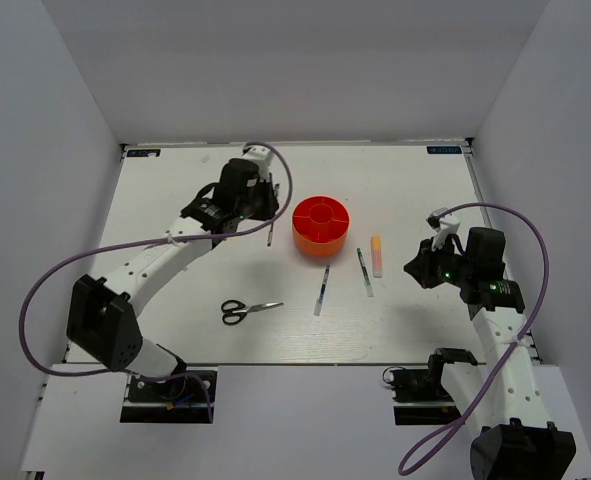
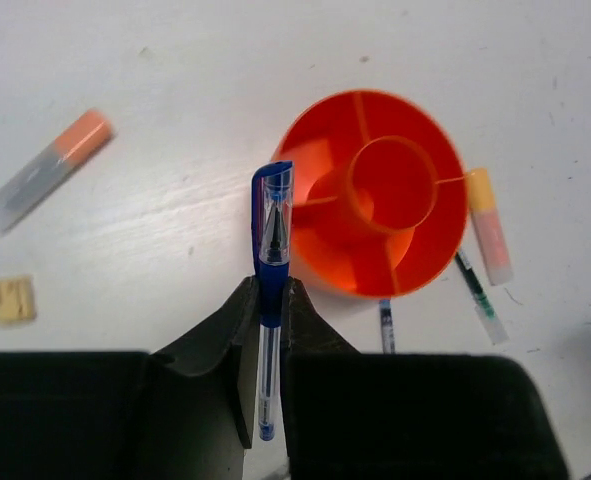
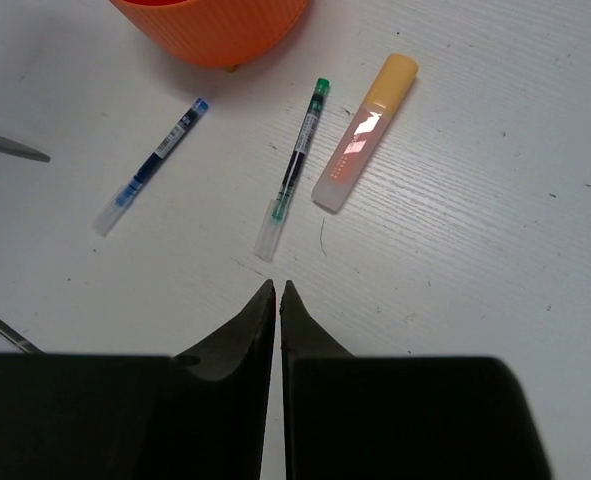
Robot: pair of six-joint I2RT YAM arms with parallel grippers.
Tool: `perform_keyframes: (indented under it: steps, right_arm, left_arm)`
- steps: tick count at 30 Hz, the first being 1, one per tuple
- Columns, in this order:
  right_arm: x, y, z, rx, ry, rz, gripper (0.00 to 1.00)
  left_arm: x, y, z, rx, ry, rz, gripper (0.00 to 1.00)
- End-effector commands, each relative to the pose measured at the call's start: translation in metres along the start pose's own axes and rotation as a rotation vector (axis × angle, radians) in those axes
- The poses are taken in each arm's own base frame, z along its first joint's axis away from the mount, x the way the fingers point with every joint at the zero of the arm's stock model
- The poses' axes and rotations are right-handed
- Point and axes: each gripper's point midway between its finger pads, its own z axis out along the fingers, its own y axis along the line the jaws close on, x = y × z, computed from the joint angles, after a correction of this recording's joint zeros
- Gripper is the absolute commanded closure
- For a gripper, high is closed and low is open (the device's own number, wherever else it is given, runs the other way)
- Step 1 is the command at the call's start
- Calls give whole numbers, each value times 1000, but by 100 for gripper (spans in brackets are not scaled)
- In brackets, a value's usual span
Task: Sort the stationery into containers
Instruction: Pick up the pen from the center of the board, then place the pen in the storage box.
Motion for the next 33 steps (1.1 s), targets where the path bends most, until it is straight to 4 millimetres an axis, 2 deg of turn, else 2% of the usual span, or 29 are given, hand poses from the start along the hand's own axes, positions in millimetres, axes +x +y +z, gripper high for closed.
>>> perform_keyframes:
  steps: [1,2,3,5,6,7,8,9,11,12,17,19,24,27,31,33]
  right_arm:
    - [-12,-4,0,17,-38,-36,93]
    - [-11,-5,0,19,-37,-35,93]
    - [-12,-5,0,21,-38,-39,93]
    - [-12,-5,0,22,-37,-38,93]
    - [-11,-5,0,23,-34,-35,93]
    - [-10,-6,1,23,-32,-34,93]
    - [-11,-6,1,23,-33,-36,93]
    - [-9,-6,1,23,-30,-34,93]
    - [-11,-6,1,23,-33,-36,93]
    - [-10,-6,1,23,-30,-35,93]
    - [-10,-6,2,21,-31,-36,93]
    - [-12,-6,1,26,-37,-40,93]
    - [-11,-6,0,26,-34,-37,93]
    - [-12,-4,0,18,-35,-41,93]
    - [-11,-5,1,20,-33,-38,93]
    - [-12,-5,1,19,-34,-40,93]
  left_arm:
    - [-49,-33,15,61,-180,152,100]
    - [-55,-38,17,68,-205,189,100]
    - [-68,-52,22,81,-278,198,100]
    - [-70,-52,28,47,-319,231,100]
    - [-94,-63,25,64,-432,219,100]
    - [-89,-73,28,72,-438,239,100]
    - [-89,-69,33,32,-448,233,100]
    - [-98,-77,30,44,-500,237,100]
    - [-93,-84,38,35,-516,243,100]
    - [-98,-89,37,48,-567,240,100]
    - [-82,-101,54,35,-569,224,100]
    - [-72,-98,60,18,-550,215,100]
    - [-64,-84,64,-45,-555,195,100]
    - [-68,-77,64,-94,-575,207,100]
    - [-83,-78,60,-102,-605,216,100]
    - [-85,-80,65,-105,-605,218,100]
